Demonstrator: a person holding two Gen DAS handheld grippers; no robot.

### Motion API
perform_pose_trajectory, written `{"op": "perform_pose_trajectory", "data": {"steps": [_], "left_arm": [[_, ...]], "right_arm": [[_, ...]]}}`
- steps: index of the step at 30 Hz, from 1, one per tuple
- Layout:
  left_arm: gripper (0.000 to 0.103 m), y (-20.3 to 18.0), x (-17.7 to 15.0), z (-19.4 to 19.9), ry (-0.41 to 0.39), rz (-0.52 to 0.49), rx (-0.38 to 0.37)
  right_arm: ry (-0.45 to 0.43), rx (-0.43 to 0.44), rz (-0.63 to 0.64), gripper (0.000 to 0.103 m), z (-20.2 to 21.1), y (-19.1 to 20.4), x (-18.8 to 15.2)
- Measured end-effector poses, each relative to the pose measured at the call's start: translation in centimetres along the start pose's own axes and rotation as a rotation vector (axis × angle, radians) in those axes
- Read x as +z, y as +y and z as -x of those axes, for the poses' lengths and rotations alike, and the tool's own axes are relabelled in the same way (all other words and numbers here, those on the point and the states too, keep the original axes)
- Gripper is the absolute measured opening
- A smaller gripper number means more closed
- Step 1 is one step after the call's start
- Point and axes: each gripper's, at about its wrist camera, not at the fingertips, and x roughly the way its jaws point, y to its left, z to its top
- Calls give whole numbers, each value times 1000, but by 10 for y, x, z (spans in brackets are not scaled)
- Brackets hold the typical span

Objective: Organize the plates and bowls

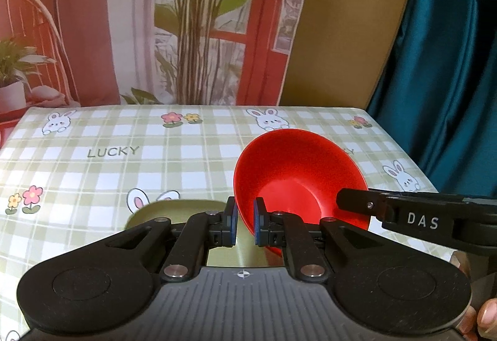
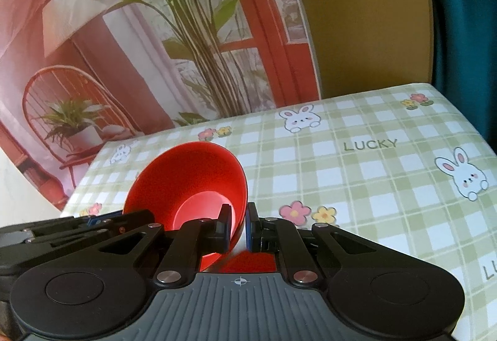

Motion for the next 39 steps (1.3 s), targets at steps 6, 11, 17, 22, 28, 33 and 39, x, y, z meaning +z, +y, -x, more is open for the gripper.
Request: {"op": "perform_pose_trajectory", "data": {"steps": [6,11,17,22,28,33,39], "left_arm": [[11,-7,-6,7,11,-5,-27],[11,-14,-12,9,32,-11,-58],[11,-24,-21,7,66,-36,-79],[12,-28,-28,3,96,-47,-82],[12,-28,-32,-1,117,-40,-85],[13,-31,-37,-9,148,-48,-89],[13,-31,-39,-16,174,-49,-84]], "right_arm": [[1,-13,2,8,10,-9,-10],[14,-31,5,8,18,-17,-20],[34,-51,-3,8,24,-31,-32],[52,-64,-17,8,24,-39,-39],[77,-76,-23,8,20,-44,-47],[88,-89,-21,8,18,-50,-49],[102,-91,-29,8,14,-54,-53]]}}
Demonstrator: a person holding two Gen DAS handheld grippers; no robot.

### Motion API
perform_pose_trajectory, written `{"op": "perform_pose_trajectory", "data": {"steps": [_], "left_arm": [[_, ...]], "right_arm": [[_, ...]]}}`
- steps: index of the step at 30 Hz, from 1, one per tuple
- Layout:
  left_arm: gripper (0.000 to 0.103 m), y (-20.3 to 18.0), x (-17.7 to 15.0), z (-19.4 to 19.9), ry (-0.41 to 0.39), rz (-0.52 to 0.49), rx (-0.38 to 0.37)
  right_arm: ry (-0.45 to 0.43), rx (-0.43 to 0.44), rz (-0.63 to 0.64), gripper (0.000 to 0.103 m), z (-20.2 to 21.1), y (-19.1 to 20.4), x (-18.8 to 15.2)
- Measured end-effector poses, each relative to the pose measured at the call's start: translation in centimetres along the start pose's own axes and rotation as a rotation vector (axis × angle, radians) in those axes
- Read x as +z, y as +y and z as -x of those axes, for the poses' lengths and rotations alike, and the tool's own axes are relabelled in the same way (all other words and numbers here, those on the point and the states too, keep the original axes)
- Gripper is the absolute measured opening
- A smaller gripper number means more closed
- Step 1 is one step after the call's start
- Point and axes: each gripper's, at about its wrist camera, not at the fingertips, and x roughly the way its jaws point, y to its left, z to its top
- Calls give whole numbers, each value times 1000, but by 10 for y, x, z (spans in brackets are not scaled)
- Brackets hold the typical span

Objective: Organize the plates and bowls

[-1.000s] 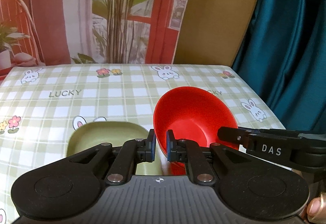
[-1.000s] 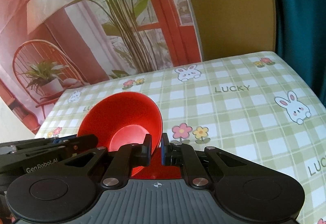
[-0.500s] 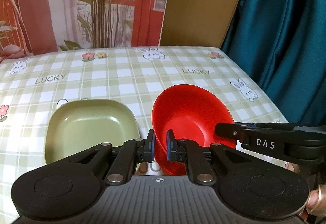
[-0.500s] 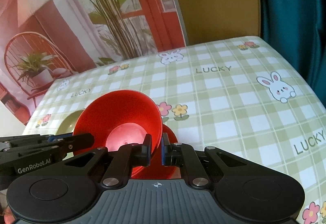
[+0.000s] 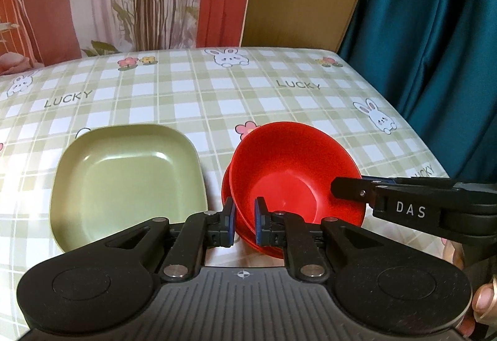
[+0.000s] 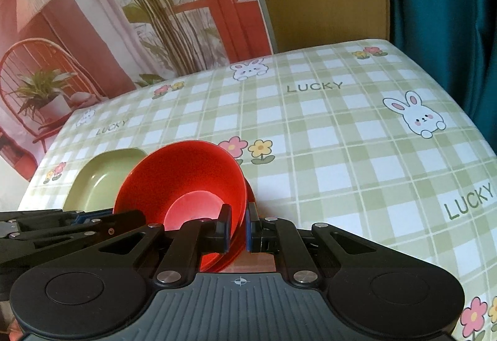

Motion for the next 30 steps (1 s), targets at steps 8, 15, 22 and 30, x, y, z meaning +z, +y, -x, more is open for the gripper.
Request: {"op": "perform_pose_trajectory", "data": {"steps": [8,15,22,30], "left_arm": [[13,-1,1,-4,11,-2,-11],[16,4,3,-2,16,12,-23],[17,12,3,3,6,42,-37],[18,21,3,14,10,104,-89]], "right_arm": [[4,-5,0,9,-1,-2,1],[3,-3,3,11,-1,-3,1],[1,-14,16,14,1,-2,2],[-14,-22,29,14,1,1,4]]}}
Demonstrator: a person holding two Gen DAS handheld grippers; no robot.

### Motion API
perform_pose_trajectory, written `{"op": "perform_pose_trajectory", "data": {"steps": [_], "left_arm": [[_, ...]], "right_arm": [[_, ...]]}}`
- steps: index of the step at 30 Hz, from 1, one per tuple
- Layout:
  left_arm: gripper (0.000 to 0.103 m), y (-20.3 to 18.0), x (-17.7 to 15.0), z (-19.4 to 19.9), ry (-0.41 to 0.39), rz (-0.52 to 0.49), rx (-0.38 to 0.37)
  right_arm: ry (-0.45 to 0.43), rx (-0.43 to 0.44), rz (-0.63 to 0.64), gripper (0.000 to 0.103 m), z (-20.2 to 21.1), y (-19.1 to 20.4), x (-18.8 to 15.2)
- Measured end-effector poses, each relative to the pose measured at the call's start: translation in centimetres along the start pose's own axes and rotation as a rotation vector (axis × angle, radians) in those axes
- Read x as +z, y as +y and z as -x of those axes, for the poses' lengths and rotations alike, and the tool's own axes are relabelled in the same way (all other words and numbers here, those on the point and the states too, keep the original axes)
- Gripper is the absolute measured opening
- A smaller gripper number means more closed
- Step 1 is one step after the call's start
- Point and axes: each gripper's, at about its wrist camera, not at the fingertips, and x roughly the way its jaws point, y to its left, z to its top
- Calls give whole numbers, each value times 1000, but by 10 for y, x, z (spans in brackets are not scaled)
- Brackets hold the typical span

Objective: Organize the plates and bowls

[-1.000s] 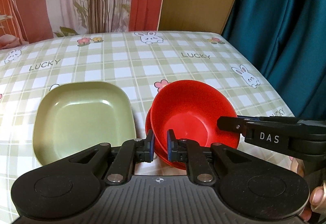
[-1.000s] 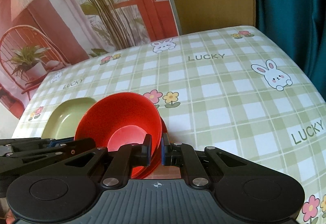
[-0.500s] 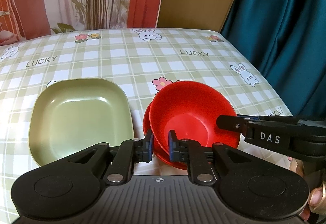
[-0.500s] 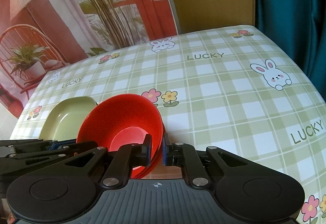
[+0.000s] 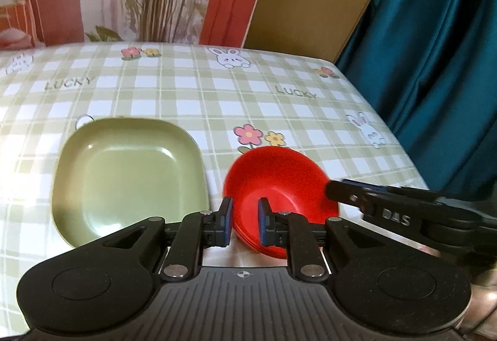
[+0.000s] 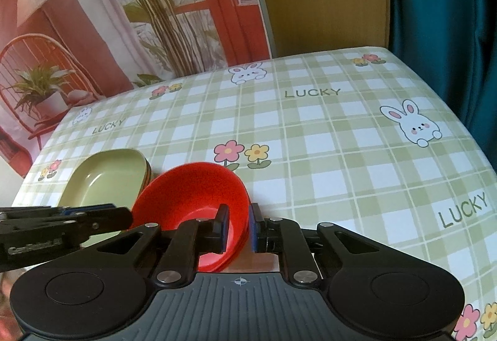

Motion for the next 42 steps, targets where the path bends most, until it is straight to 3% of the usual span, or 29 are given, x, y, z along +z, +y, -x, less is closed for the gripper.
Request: {"op": "perform_pose_trajectory", "data": {"steps": [6,9,14,42], "left_arm": [[18,9,-5,-5,69,87,-33],[26,16,-7,-13,108,138,-48],[27,27,-9,-21,120,196,-52],[22,19,-10,-46,108,144,-55]], "right_arm": [[-28,24,-22,17,-3,-7,1],[-30,15,-16,17,-6,-8,1],[-19,18,-20,17,-14,-12,2],[23,73,-113,12,-38,-19,-6]]}}
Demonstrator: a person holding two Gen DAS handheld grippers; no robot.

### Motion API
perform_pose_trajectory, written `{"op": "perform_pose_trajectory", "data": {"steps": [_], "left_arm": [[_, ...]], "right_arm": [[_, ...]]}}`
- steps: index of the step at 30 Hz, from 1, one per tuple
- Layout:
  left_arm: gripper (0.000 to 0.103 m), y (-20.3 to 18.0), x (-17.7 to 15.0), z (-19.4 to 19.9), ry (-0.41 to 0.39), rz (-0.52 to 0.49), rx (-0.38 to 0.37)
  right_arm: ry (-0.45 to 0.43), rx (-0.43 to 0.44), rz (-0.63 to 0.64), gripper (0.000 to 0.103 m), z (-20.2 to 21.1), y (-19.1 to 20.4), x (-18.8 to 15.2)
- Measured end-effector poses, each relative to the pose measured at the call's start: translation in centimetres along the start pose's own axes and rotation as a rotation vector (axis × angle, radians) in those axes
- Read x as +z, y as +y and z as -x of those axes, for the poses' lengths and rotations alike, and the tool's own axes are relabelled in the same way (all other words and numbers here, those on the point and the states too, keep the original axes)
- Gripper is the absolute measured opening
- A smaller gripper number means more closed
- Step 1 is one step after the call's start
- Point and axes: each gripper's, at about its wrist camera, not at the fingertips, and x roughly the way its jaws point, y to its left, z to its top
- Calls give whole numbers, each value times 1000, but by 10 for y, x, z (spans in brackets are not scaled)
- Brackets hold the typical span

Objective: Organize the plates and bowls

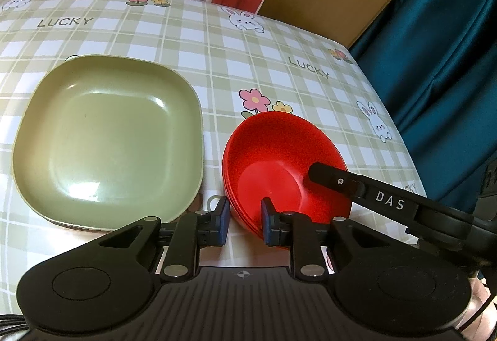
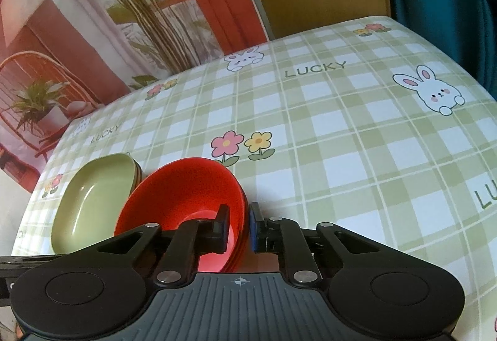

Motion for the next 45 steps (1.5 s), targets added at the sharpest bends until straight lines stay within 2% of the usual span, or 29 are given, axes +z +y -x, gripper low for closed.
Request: {"op": "perform_pose_trajectory", "data": {"steps": [18,31,45], "left_arm": [[22,-10,11,25,-76,-80,6],[22,-13,17,32,-101,-89,-2],[22,-4,31,62,-183,-92,-4]], "right_arm": [[-45,2,-19,10,14,1,8],[-70,-7,-8,10,21,10,16],[-97,13,2,10,30,32,30]]}}
